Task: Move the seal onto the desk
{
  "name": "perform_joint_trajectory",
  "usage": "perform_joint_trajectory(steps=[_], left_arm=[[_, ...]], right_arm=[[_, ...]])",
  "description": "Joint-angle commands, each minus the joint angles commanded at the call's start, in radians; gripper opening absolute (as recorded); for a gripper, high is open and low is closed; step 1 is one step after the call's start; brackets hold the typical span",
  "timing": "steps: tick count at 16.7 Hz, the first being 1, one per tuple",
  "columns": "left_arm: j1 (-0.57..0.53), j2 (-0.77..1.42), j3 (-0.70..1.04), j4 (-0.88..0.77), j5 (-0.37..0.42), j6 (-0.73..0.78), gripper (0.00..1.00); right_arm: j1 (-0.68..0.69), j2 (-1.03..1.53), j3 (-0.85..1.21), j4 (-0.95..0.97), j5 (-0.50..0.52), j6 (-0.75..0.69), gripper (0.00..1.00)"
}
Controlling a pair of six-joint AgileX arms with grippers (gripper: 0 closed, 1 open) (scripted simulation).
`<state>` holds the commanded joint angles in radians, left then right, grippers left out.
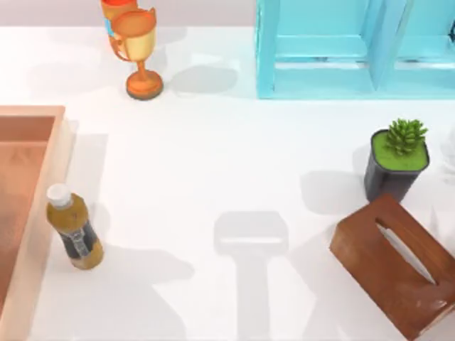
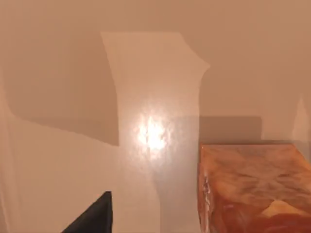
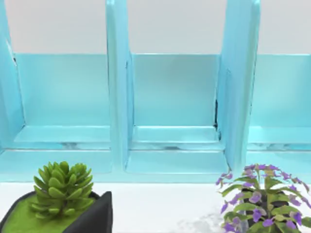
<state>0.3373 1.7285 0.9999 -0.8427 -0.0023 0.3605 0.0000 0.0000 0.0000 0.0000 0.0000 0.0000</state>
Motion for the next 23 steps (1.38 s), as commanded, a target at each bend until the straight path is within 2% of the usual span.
perform_joint_trajectory(steps=[7, 20, 23], left_arm=[[0.002, 0.018, -0.033, 0.052, 0.0, 0.002, 1.0], [0.002, 0.018, -0.033, 0.052, 0.0, 0.002, 0.02], [0.002, 0.018, -0.033, 0.052, 0.0, 0.002, 0.0]], right_arm=[[0.0, 0.0, 0.0, 0.0, 0.0, 0.0, 1.0], [0.0, 0.0, 0.0, 0.0, 0.0, 0.0, 1.0], [0.0, 0.0, 0.0, 0.0, 0.0, 0.0, 1.0]])
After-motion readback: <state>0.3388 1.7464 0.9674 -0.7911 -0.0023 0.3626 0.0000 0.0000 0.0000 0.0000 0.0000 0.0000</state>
